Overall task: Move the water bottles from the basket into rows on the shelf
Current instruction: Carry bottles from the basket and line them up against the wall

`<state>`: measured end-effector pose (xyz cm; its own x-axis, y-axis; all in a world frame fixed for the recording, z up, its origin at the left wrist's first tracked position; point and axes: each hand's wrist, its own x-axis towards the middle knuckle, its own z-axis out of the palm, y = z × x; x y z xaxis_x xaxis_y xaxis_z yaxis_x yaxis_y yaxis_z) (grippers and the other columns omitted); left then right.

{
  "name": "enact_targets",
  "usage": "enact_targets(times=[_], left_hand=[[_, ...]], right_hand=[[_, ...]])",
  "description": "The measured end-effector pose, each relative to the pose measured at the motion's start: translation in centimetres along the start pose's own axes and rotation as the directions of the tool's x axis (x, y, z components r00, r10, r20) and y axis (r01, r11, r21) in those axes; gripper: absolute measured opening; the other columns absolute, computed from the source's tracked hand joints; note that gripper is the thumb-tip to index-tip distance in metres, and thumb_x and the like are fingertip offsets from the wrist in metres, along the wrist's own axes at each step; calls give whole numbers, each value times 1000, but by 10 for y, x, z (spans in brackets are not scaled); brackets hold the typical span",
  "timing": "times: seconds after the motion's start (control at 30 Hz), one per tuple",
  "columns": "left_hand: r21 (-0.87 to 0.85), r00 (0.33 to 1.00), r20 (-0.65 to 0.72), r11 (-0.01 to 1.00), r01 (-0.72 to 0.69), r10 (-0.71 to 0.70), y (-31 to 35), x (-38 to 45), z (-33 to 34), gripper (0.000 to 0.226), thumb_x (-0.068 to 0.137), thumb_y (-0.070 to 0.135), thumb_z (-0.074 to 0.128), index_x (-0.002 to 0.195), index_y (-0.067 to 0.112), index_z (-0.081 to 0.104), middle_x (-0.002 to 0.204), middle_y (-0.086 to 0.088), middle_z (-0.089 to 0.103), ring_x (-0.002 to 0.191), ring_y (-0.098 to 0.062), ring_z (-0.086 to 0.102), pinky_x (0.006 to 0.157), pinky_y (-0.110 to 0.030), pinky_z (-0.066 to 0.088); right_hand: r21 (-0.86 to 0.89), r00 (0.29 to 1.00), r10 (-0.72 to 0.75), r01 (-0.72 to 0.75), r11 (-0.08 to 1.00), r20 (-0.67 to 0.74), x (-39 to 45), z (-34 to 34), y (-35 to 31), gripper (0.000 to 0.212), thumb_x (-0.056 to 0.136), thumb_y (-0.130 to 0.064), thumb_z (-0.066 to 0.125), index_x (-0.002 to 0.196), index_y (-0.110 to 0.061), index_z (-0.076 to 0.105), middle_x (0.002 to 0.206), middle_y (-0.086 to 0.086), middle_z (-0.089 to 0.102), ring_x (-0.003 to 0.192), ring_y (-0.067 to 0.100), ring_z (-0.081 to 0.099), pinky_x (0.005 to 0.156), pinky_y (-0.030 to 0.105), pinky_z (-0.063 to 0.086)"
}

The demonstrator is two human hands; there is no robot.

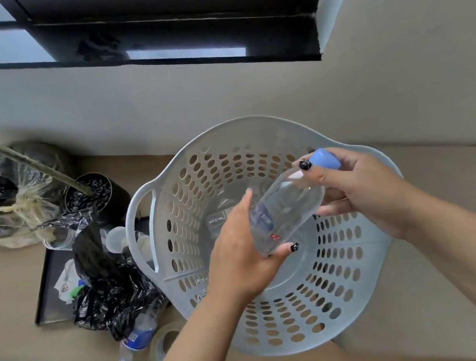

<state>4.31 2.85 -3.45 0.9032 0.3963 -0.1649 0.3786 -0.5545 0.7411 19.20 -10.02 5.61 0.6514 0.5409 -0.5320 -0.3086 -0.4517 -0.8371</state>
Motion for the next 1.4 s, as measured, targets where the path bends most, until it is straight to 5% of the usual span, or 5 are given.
enact_targets(times=[0.33,0.7,1.07,1.23,1.4], left_hand=[[-357,882,-86,841,407,-464,-21,0,-13,37,70,35,79,99,38,55,85,19,69,76,8,63,68,-24,51],[-333,779,-124,766,550,-614,-52,-5,-6,39,64,38,78,93,33,53,78,12,67,73,-6,64,70,-33,53],[-432,762,-182,747,506,-621,-48,-4,-5,40,63,39,81,94,34,55,81,11,69,71,-2,66,68,-28,54],[-512,736,-209,713,478,-644,-33,-10,-7,43,63,37,82,98,30,57,87,9,70,78,-5,67,73,-28,53],[-545,745,-222,713,441,-629,-3,-24,-10,38,69,29,83,92,34,54,83,15,68,72,9,63,63,-14,43]], right_hand=[[543,980,196,-180,820,30,74,22,54,43,91,-40,53,124,-13,55,121,13,63,104,32,67,91,45,54],[511,715,699,-600,616,-2,193,109,179,57,87,-34,66,135,-15,42,135,20,44,112,37,56,84,44,53],[667,758,643,-424,613,-109,235,121,219,56,79,-38,75,125,-14,54,109,12,65,80,30,66,50,35,56],[405,706,475,-282,869,-525,184,125,197,80,81,-46,71,141,-5,37,140,14,50,126,34,51,104,41,41],[241,809,178,-46,969,-560,138,106,150,43,83,-24,73,111,-13,43,102,-3,58,102,20,59,83,24,41]])
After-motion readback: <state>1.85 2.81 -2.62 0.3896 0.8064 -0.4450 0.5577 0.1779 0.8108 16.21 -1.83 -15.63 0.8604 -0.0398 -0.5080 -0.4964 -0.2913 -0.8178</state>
